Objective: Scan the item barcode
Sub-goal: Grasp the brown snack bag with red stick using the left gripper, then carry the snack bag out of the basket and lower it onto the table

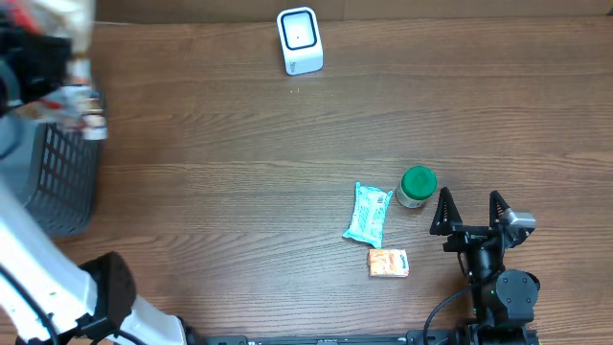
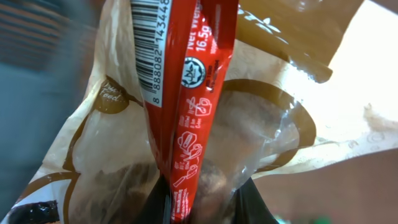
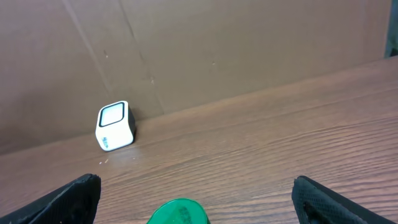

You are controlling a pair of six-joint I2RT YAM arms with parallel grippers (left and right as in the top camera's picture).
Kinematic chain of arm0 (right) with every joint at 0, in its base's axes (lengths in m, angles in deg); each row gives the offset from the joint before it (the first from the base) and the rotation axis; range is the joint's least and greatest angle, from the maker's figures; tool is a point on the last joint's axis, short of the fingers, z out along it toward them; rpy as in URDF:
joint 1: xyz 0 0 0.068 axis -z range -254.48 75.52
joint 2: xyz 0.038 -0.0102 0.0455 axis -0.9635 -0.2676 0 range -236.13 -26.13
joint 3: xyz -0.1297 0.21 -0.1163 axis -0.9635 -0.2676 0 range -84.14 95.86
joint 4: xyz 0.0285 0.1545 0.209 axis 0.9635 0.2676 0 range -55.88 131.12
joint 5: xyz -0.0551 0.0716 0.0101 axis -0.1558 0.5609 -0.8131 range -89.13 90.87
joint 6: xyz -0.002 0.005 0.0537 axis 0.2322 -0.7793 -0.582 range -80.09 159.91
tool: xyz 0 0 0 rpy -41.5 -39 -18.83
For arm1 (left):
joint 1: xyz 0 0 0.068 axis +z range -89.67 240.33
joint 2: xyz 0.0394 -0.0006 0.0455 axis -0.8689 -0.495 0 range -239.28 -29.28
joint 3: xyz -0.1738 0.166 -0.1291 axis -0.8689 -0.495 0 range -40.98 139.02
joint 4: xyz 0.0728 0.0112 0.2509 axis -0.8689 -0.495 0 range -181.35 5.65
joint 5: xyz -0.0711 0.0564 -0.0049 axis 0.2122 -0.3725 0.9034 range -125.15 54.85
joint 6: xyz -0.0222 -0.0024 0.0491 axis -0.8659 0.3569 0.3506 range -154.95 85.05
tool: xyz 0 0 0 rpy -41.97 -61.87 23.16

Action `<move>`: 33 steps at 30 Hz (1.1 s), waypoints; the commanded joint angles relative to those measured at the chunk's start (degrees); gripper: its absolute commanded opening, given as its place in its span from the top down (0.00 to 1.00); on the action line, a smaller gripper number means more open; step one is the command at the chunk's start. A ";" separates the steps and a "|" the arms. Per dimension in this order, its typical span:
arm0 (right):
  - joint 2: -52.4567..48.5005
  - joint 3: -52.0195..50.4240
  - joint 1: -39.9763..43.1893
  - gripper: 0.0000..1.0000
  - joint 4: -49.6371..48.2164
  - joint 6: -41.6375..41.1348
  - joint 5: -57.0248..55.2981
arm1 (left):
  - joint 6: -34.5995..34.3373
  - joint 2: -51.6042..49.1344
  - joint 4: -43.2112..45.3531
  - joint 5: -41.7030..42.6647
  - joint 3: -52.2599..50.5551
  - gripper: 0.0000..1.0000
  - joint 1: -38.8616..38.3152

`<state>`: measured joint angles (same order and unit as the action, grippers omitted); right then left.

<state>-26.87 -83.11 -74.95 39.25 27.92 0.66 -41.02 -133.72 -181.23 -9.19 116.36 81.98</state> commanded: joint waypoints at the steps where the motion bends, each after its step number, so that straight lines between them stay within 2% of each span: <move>1: 0.57 -0.59 0.13 0.00 -0.37 -0.24 0.28 | -0.39 1.29 0.07 0.39 -5.11 0.96 -10.64; 7: 0.57 -0.59 0.11 0.00 -0.37 -0.24 0.28 | -2.97 1.36 0.07 -10.01 -18.93 0.96 -25.35; 12: 0.57 -0.59 0.11 0.00 -0.37 -0.24 0.28 | -8.92 1.33 0.55 -16.72 -33.35 0.96 -34.51; 18: 0.57 -0.59 0.13 0.00 -0.35 -0.24 0.28 | -16.48 1.33 6.43 -24.26 -49.79 0.96 -43.06; 23: 0.57 -0.59 0.11 0.00 -0.35 -0.24 0.28 | -30.12 1.33 13.11 -30.82 -59.45 0.96 -46.58; 33: 0.57 -0.59 0.13 0.00 -0.37 -0.24 0.28 | -40.61 1.33 26.82 -30.80 -74.07 0.96 -48.35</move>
<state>-26.87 -83.11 -74.95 39.25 27.92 0.69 -75.60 -133.64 -156.14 -38.24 45.02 34.05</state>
